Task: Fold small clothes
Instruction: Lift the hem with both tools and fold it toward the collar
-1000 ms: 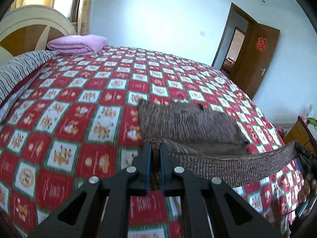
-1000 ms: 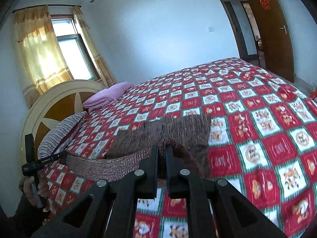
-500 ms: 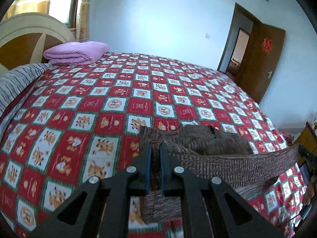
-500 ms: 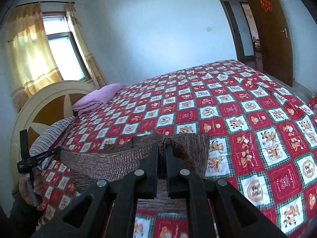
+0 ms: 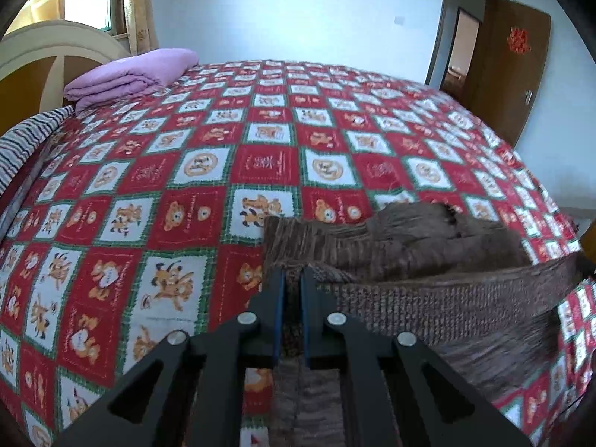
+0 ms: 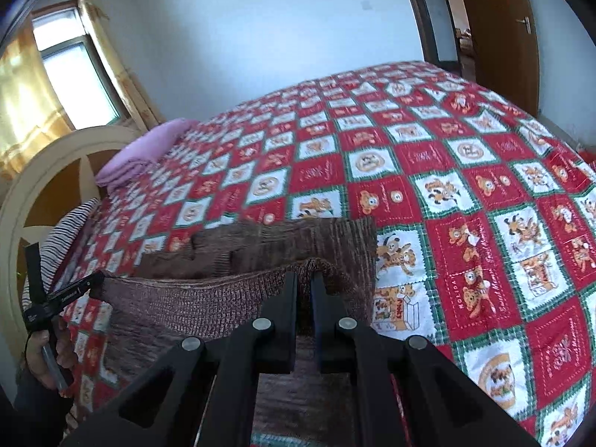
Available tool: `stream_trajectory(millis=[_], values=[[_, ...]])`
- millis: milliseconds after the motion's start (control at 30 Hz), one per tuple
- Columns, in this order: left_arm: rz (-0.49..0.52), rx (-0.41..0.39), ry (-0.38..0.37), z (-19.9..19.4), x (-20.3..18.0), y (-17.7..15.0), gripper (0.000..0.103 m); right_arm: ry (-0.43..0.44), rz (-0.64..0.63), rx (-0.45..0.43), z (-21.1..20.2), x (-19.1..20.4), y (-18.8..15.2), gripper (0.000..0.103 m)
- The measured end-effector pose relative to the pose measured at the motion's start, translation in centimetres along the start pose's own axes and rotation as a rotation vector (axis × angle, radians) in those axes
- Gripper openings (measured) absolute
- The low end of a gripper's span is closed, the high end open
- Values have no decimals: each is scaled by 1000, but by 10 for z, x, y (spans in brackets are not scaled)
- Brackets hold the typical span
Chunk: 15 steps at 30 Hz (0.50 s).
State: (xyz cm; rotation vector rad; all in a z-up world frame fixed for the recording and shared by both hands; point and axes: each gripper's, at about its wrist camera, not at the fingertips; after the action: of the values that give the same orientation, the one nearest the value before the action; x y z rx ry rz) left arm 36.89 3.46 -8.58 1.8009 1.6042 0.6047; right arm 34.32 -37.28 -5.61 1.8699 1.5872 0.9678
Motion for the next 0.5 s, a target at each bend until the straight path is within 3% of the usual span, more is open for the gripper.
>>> stream_trajectory(millis=[300, 433, 467, 500], values=[[63, 36, 55, 43, -9, 0, 9, -37, -16, 62, 59, -6, 13, 6], [60, 38, 119, 61, -4, -1, 18, -46, -31, 101, 98, -9, 21, 7], [51, 44, 132, 61, -1, -1, 23, -72, -39, 105, 106, -10, 22, 15], [44, 44, 132, 59, 2, -3, 32, -97, -59, 105, 112, -10, 23, 37]])
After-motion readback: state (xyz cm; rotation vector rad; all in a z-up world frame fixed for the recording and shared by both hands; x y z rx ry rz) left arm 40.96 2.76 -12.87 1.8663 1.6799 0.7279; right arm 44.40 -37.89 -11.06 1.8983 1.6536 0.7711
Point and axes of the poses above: each gripper's, at about its wrist camera, not at the fingertips, and z roughly the way its jaws point, x to its left, y to its top, and after that the axes turned 5 degrees about -x, right-handed
